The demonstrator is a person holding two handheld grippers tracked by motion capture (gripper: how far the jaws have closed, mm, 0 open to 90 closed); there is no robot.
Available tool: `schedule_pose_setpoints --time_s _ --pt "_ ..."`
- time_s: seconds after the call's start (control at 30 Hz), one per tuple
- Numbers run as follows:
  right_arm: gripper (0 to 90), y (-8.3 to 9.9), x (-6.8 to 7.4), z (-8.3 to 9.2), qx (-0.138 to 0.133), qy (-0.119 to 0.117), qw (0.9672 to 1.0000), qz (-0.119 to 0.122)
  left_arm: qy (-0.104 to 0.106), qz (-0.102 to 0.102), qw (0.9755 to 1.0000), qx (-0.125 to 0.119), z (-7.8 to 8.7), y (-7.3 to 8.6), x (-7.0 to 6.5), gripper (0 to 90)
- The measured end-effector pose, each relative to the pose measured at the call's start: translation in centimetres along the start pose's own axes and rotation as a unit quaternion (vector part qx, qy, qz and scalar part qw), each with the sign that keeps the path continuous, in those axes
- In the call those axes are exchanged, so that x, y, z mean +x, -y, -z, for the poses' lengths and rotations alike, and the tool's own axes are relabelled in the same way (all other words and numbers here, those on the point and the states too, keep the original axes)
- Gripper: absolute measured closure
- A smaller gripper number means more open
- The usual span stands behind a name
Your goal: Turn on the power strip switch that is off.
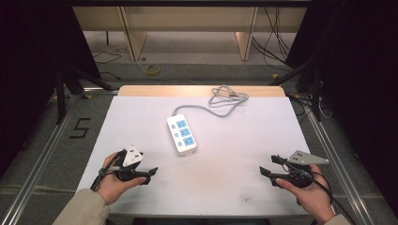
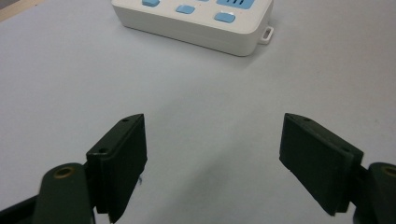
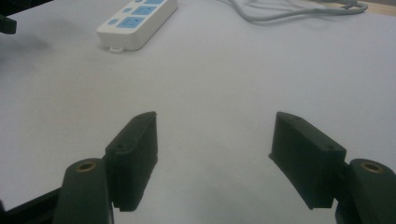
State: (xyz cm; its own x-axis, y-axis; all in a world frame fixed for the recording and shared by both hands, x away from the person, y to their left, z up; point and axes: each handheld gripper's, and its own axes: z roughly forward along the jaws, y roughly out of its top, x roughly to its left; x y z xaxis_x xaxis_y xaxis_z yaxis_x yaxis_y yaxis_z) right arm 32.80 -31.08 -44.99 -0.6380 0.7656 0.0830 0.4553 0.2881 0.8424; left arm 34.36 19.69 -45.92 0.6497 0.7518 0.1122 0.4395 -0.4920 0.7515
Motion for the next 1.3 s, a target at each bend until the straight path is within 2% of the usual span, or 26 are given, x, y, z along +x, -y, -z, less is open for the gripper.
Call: schedule_pose_setpoints --time_s 0.1,0.13,0.17,0.2,0.23,0.27,0.3,0.33,0.4,0.67,0.87,0.93,1.0,1.2,1.3 --pt "31.8 0.0 0.1 0.0 0.001 0.0 1.0 0.002 0.011 -0.005 0.9999 0.004 0.1 0.1 -0.1 37.8" --pt "31.8 0.0 0.1 0.0 0.001 0.0 1.0 0.002 0.017 -0.009 0.9998 0.009 0.2 0.0 0.0 37.8" --pt "31.7 0.0 0.1 0.0 0.001 -0.001 1.0 0.002 0.021 -0.01 0.9997 0.012 0.2 0.0 0.0 44.0" --pt "31.7 0.0 0.2 -0.1 0.001 -0.002 1.0 0.003 0.018 -0.012 0.9996 0.019 0.2 0.0 0.1 51.9" --pt "31.7 0.0 0.2 -0.2 0.001 -0.004 1.0 0.005 0.016 -0.016 0.9994 0.025 0.3 0.0 0.2 67.9" --pt "31.6 0.0 0.2 -0.2 0.001 -0.003 1.0 0.005 0.004 -0.018 0.9991 0.038 0.5 -0.2 0.4 78.2" --pt "31.7 -0.1 0.2 -0.2 0.002 -0.003 1.0 0.005 0.004 -0.018 0.9991 0.038 0.5 -0.2 0.4 87.0" --pt "31.7 -0.1 0.2 -0.3 0.003 -0.004 1.0 0.005 0.001 -0.019 0.9988 0.044 0.6 -0.3 0.6 89.5" --pt "31.8 0.0 0.2 -0.3 0.004 -0.004 1.0 0.006 0.003 -0.004 0.9988 0.049 0.6 -0.5 0.7 89.8" --pt "31.7 0.0 0.3 -0.5 0.006 -0.006 0.9999 0.008 -0.007 0.023 0.9988 0.043 0.4 -1.6 0.9 89.8" --pt "31.3 0.1 0.3 -0.4 0.006 -0.003 1.0 0.006 -0.006 0.034 0.9983 0.046 -0.2 -2.6 1.4 89.8" --pt "31.2 0.0 0.4 -0.5 0.007 -0.002 1.0 0.006 -0.008 0.032 0.9984 0.046 -0.4 -3.1 1.6 89.9" --pt "31.2 0.0 0.5 -0.6 0.007 -0.004 0.9999 0.006 -0.01 0.04 0.9983 0.042 -0.6 -3.6 1.7 89.9" --pt "31.1 0.1 0.7 -0.7 0.01 -0.008 0.9999 0.01 -0.007 0.049 0.9977 0.046 -0.9 -4.1 2.0 89.9" --pt "31.1 0.1 0.7 -0.8 0.011 -0.008 0.9999 0.009 -0.013 0.051 0.9977 0.042 -1.3 -4.6 2.4 89.9"
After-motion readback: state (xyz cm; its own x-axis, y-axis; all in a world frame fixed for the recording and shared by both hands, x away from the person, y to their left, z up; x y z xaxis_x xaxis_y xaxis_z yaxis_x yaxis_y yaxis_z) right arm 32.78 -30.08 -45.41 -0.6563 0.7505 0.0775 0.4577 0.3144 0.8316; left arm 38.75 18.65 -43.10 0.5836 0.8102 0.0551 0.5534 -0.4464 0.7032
